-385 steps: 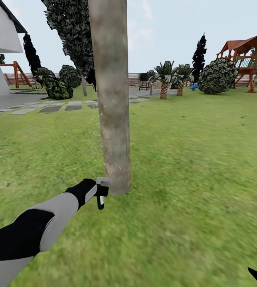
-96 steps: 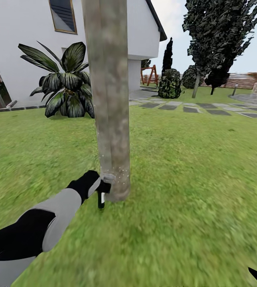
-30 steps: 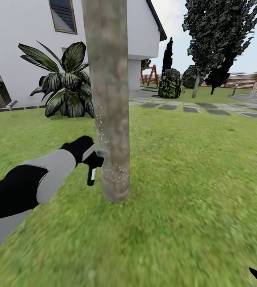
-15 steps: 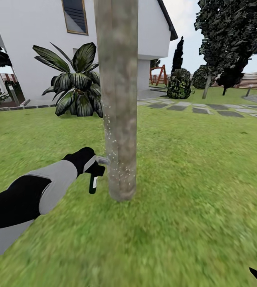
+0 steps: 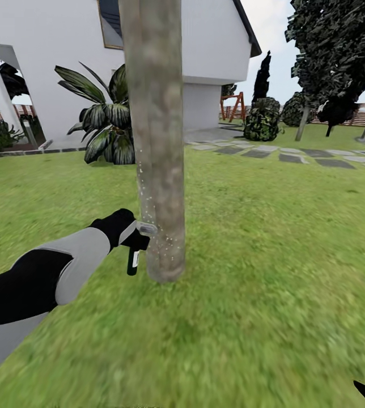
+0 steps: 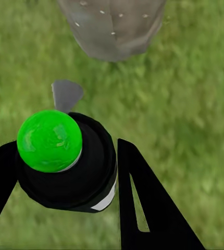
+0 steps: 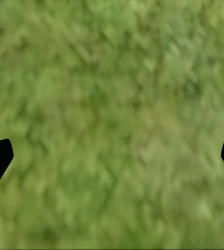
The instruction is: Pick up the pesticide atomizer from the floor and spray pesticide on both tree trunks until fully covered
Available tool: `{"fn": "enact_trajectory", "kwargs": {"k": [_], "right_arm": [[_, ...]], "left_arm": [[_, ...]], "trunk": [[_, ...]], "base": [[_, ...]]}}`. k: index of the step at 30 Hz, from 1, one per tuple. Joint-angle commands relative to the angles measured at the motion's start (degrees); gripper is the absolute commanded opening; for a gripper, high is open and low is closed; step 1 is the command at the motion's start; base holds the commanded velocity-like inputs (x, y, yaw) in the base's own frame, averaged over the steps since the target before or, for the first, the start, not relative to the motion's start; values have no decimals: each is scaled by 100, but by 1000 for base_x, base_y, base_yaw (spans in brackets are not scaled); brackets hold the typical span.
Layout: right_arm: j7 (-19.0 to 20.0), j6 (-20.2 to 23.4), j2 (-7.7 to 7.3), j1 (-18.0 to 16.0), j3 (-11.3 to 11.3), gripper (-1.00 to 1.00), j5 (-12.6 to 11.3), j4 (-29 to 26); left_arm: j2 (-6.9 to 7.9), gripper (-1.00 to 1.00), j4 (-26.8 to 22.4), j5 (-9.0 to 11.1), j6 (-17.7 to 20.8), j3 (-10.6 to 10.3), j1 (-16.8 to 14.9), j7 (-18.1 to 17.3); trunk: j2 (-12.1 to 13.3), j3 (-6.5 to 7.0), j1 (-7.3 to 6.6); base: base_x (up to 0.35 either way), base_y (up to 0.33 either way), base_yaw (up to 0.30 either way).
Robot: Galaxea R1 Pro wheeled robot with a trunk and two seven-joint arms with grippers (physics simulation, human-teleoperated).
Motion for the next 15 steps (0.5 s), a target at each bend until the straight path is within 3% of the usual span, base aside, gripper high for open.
{"fn": "enact_trajectory", "kwargs": {"k": [1,15], "right_arm": [[0,1,1,3,0,100,0,0],[0,-1,1,1,0,100,0,0]], "left_arm": [[0,-100,0,-2,0,-3,1,5],[-1,-100,0,-2,-9,-3,1,17]], "trunk": [[0,0,0],[0,0,0]], "base": [[0,-324,256],[0,-324,248]]}}
